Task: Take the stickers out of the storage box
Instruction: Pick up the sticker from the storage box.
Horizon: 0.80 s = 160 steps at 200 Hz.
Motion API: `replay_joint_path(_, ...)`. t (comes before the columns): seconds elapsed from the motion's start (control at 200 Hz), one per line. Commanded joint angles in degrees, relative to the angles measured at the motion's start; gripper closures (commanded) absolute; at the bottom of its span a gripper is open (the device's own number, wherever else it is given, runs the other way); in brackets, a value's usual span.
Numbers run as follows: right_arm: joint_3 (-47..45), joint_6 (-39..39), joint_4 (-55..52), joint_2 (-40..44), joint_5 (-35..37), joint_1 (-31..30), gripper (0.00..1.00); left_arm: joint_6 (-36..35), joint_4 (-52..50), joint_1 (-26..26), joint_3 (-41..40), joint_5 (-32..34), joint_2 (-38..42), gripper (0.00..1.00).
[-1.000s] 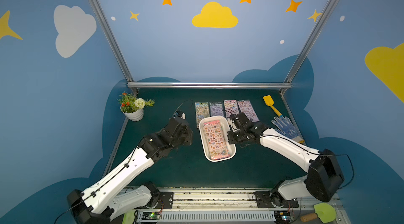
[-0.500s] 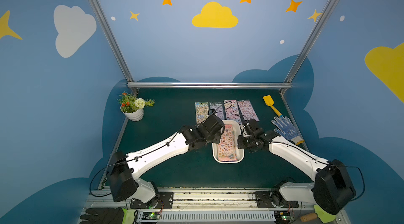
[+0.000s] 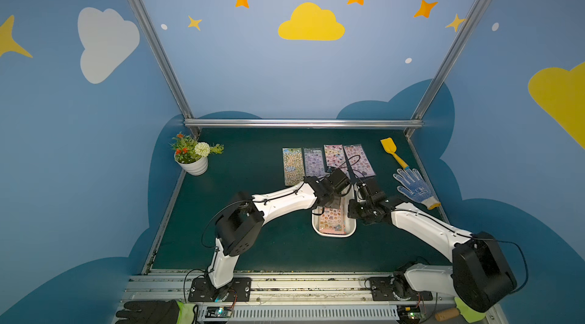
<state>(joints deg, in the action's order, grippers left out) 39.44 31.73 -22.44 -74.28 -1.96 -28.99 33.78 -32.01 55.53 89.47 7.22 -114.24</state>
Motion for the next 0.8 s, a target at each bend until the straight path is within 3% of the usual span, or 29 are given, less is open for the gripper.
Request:
replay_joint_path(0.0,-0.41,1.16,4.38,-0.58,-1.99,0.47,1.00,0.84,-1.25,-0.20,1.84,-0.54,-1.76,0.83)
replay_joint_path(0.456,-2.35,2.02,7.06,-1.79,-4.54,0.86,1.00,2.16,3.86,-0.60,4.04,-7.08,-8.28,0.83)
replay_joint_path(0.686,-2.49,2.03,7.08,-1.86,-4.66,1.09,1.00,1.66,6.97,-0.55,3.77,-9.46,-6.92,0.82)
replay_joint_path(0.796,-2.61,2.02,7.08,-1.78,-4.47,1.22,1.00,1.17,6.35,-0.56,2.92,-7.78,-4.58,0.76)
